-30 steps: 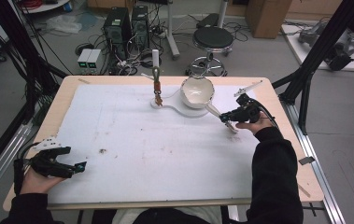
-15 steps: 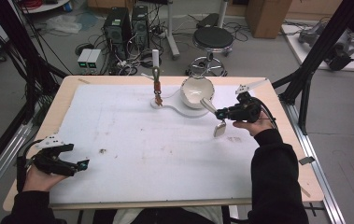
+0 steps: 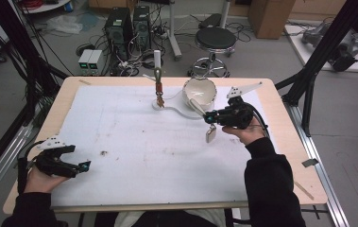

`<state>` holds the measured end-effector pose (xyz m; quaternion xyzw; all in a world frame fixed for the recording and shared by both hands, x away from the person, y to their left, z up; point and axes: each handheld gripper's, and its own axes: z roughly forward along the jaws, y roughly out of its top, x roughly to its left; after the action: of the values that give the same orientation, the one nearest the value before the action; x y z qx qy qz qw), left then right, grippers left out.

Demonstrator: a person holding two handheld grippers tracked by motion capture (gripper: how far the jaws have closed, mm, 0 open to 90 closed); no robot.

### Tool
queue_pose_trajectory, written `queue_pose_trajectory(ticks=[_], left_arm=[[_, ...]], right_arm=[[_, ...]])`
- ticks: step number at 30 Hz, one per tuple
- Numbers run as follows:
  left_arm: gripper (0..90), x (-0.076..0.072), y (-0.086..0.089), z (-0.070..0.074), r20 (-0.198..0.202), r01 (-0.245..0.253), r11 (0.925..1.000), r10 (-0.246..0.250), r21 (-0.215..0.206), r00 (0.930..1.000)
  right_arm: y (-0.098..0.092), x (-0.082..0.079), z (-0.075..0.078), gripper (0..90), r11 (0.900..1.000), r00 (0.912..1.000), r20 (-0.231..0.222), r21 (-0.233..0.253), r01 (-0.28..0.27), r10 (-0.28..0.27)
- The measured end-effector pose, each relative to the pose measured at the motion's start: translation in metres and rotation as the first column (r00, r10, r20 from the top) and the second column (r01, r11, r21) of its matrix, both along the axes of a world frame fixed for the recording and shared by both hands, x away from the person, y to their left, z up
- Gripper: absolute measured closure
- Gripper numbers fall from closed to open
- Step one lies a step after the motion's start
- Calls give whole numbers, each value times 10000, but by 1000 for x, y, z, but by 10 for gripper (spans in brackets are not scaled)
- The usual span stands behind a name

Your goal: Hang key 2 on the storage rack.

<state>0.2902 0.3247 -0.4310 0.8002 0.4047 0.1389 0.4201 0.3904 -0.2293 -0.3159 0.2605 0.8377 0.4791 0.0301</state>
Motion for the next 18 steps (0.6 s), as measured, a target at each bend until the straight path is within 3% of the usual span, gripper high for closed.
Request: queue_pose_trajectory(ticks=[7,9,12,18], left_arm=[[19,3,-2,5,-216,-51,9997,46,-235,9998],[19,4,-5,13,-40,-31,9994,29,-342,10000],[19,8,-15,29,372,197,9984,-178,-535,9992],[19,18,-30,40,567,570,9967,-538,-573,9969]], right_arm=[[19,-9,3,815,9991,9998,223,428,-6,-4],[27,-12,0,815,9988,9990,449,494,19,-41],[36,-15,-2,815,9978,9990,444,662,-73,43],[53,-21,-3,815,9948,9964,565,760,-680,638]])
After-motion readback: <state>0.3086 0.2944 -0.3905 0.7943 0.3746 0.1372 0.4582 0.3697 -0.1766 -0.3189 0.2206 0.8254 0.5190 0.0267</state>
